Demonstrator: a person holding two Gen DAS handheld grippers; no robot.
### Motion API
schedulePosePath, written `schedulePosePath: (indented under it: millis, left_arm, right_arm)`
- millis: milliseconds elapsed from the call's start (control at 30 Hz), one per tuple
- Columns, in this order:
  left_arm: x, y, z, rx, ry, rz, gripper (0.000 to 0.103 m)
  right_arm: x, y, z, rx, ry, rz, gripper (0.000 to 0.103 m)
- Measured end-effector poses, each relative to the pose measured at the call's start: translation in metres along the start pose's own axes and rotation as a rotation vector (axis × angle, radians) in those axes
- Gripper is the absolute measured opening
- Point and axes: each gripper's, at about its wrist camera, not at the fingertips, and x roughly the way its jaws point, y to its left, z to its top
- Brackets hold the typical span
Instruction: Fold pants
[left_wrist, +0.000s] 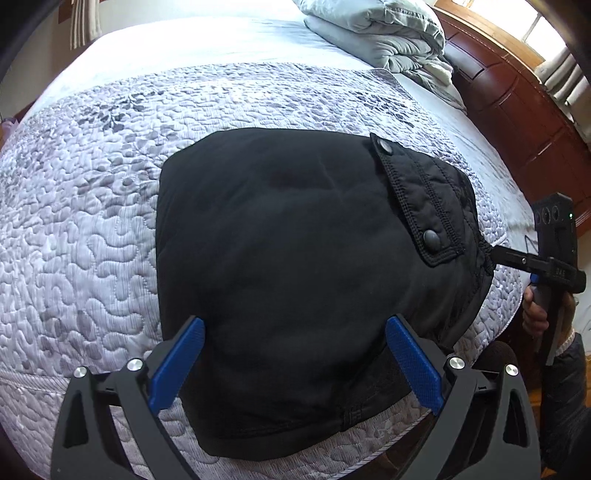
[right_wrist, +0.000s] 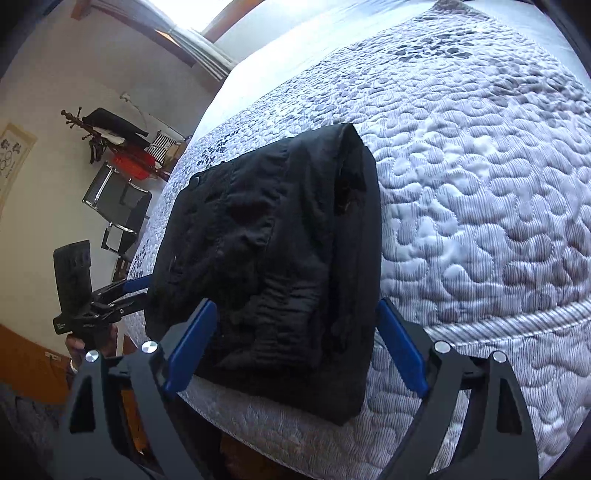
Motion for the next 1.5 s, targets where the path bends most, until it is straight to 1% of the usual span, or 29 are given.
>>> schedulePosePath:
  millis: [133, 200, 267, 333, 367, 433, 500, 533, 600, 633, 733, 900, 933, 1000, 1067, 1100, 1167, 1267, 1333, 1433, 1500]
  left_arm:
    - [0.005, 0.021, 0.006, -0.09, 0.011, -0.101, 0.099]
    - [0.005, 0.035, 0.009, -0.142, 0.003, -0.17, 0.099]
    - [0.008, 0.047, 0.011, -0.18, 0.004, -0.241, 0.099]
    - [0.012, 0.062, 0.012, -0.238, 0.008, -0.314, 0.099]
    - [0.013, 0.068, 0.012, -0.26, 0.006, -0.347, 0.099]
    - [0.015, 0.08, 0.011, -0.3, 0.01, -0.416, 0.099]
    - [0.016, 0.089, 0.01, -0.323, 0.018, -0.453, 0.099]
    - [0.015, 0.093, 0.01, -0.331, 0.025, -0.458, 0.099]
    - [0.013, 0.1, 0.01, -0.345, 0.027, -0.423, 0.099]
    - [0.012, 0.106, 0.009, -0.359, 0.031, -0.422, 0.099]
    - [0.017, 0.115, 0.004, -0.396, 0.049, -0.47, 0.099]
    - [0.009, 0.136, -0.006, -0.426, 0.044, -0.432, 0.099]
    - [0.01, 0.14, -0.009, -0.438, 0.053, -0.441, 0.099]
    - [0.021, 0.147, -0.014, -0.468, 0.093, -0.494, 0.099]
    - [0.032, 0.149, -0.014, -0.465, 0.112, -0.506, 0.099]
    - [0.037, 0.151, -0.016, -0.465, 0.12, -0.525, 0.099]
    - [0.052, 0.151, -0.02, -0.48, 0.163, -0.594, 0.099]
    - [0.059, 0.146, -0.02, -0.45, 0.16, -0.609, 0.099]
    - [0.061, 0.14, -0.017, -0.415, 0.168, -0.646, 0.099]
    - [0.067, 0.128, -0.009, -0.371, 0.189, -0.644, 0.099]
    - [0.069, 0.124, -0.006, -0.363, 0.197, -0.653, 0.099]
  right_arm:
    - [0.003, 0.003, 0.003, -0.015, 0.007, 0.016, 0.088]
    - [0.005, 0.003, 0.005, -0.021, 0.014, 0.017, 0.089]
    - [0.009, 0.003, 0.007, -0.026, 0.03, 0.001, 0.09]
    - [0.015, 0.0, 0.007, -0.032, 0.052, -0.048, 0.09]
    - [0.018, -0.002, 0.007, -0.028, 0.06, -0.059, 0.09]
    - [0.02, -0.009, 0.006, 0.009, 0.077, -0.022, 0.091]
    - [0.022, -0.018, 0.005, 0.046, 0.083, 0.001, 0.091]
    - [0.021, -0.02, 0.004, 0.057, 0.084, 0.009, 0.091]
    - [0.021, -0.025, 0.002, 0.074, 0.086, 0.025, 0.092]
    - [0.021, -0.027, 0.001, 0.086, 0.089, 0.034, 0.093]
    - [0.025, -0.037, -0.002, 0.139, 0.111, 0.082, 0.094]
    - [0.023, -0.05, -0.008, 0.185, 0.123, 0.129, 0.094]
    - [0.022, -0.051, -0.012, 0.19, 0.126, 0.141, 0.094]
    - [0.02, -0.054, -0.011, 0.207, 0.136, 0.165, 0.094]
    - [0.022, -0.059, -0.012, 0.229, 0.148, 0.187, 0.095]
    - [0.022, -0.062, -0.012, 0.237, 0.152, 0.198, 0.095]
    - [0.02, -0.066, -0.012, 0.239, 0.152, 0.207, 0.095]
    - [0.018, -0.068, -0.012, 0.231, 0.156, 0.221, 0.097]
    - [0.019, -0.072, -0.012, 0.235, 0.166, 0.232, 0.099]
    - [0.02, -0.072, -0.01, 0.235, 0.173, 0.24, 0.101]
    - [0.02, -0.071, -0.009, 0.222, 0.177, 0.239, 0.101]
